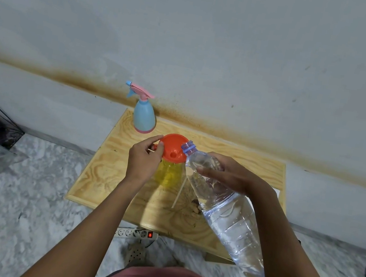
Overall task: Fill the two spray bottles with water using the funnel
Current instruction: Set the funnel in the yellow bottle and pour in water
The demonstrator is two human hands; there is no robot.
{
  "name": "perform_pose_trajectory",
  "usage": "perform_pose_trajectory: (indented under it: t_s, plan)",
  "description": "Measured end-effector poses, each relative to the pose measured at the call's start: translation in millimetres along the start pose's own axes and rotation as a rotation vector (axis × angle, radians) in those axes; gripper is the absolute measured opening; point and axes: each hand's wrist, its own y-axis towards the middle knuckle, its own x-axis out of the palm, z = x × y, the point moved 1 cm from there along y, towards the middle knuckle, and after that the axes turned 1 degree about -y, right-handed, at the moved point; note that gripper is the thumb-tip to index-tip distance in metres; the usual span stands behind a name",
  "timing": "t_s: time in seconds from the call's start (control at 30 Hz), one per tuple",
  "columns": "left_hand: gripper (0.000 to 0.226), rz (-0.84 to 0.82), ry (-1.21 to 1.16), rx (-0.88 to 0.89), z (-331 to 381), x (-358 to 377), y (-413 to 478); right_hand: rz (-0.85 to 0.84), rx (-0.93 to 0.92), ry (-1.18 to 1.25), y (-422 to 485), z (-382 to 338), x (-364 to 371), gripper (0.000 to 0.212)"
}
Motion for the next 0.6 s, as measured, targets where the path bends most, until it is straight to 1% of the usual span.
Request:
perform_pose_trajectory:
  t_s: [0.13, 0.3, 0.5, 0.53, 0.6]
  plan:
    - [0.026, -0.004, 0.004, 0.004, 0.1, -1.0, -0.6, -0.009, 0.010, -0.009, -0.9, -3.3, -0.3, 0.050]
    - [0.027, -0.005, 0.000, -0.004, 0.7, -1.1, -1.2, -0.026, 0.021, 0.008, -2.9, -6.6, -1.1, 0.035]
    - [0.026, -0.005, 0.002, 0.003, 0.3, -1.4, -1.1, -0.020, 0.016, -0.008, -2.5, -8.2, -1.8, 0.048]
    - [0.026, -0.005, -0.001, 0.000, 0.4, -1.5, -1.1, -0.023, 0.020, -0.008, -2.2, -8.0, -2.0, 0.049]
    - [0.027, -0.006, -0.004, -0.005, 0.8, -1.6, -1.3, -0.032, 0.022, -0.006, -2.6, -8.8, -2.1, 0.043]
